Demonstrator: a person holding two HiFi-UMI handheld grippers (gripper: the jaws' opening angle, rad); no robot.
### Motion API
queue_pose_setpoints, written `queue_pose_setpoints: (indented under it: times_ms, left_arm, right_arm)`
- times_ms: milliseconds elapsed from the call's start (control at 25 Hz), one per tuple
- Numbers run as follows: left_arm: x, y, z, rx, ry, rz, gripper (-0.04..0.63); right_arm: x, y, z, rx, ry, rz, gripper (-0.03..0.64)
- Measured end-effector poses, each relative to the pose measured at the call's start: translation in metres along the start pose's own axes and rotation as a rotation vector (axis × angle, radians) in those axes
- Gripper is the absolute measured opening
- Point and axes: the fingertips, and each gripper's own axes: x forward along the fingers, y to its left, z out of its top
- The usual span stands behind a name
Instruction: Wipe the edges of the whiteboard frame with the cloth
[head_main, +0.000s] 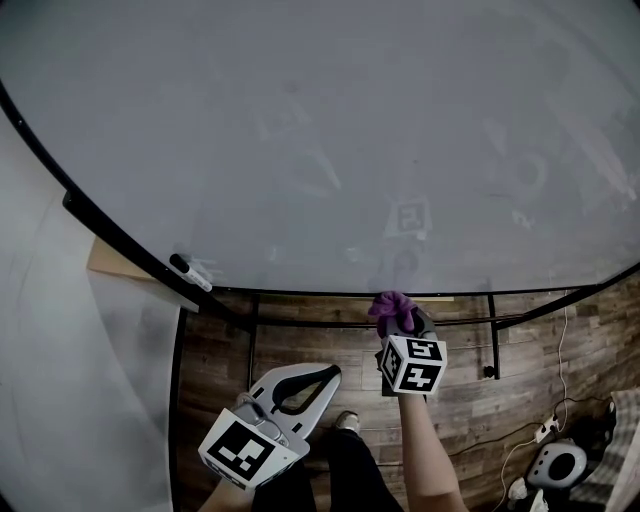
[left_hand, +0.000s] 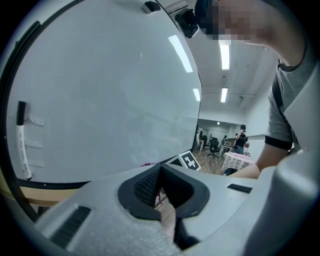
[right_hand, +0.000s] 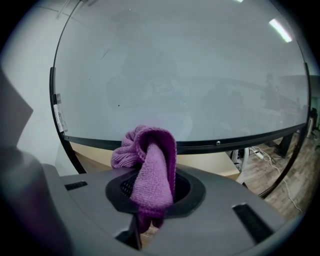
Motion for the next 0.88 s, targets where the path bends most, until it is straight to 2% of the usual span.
queue_pose_setpoints:
  times_ms: [280, 600, 880]
  left_arm:
    - [0.019, -0.015, 0.001, 0.004, -0.02, 0.029, 0.017]
    - [0.022, -0.026, 0.007, 0.005, -0.036, 0.07, 0.017]
    - [0.015, -0.023, 0.011, 0.001, -0.036, 0.05, 0.017]
  right_arm:
    - [-0.002, -0.021, -0.001, -0.021, 0.004, 0.02, 0.061]
    - [-0.002, -0.022, -0.002, -0.014, 0.015, 0.046, 0.06]
    - [-0.005, -0.021, -0.001, 0.007, 0.023, 0.02, 0.06]
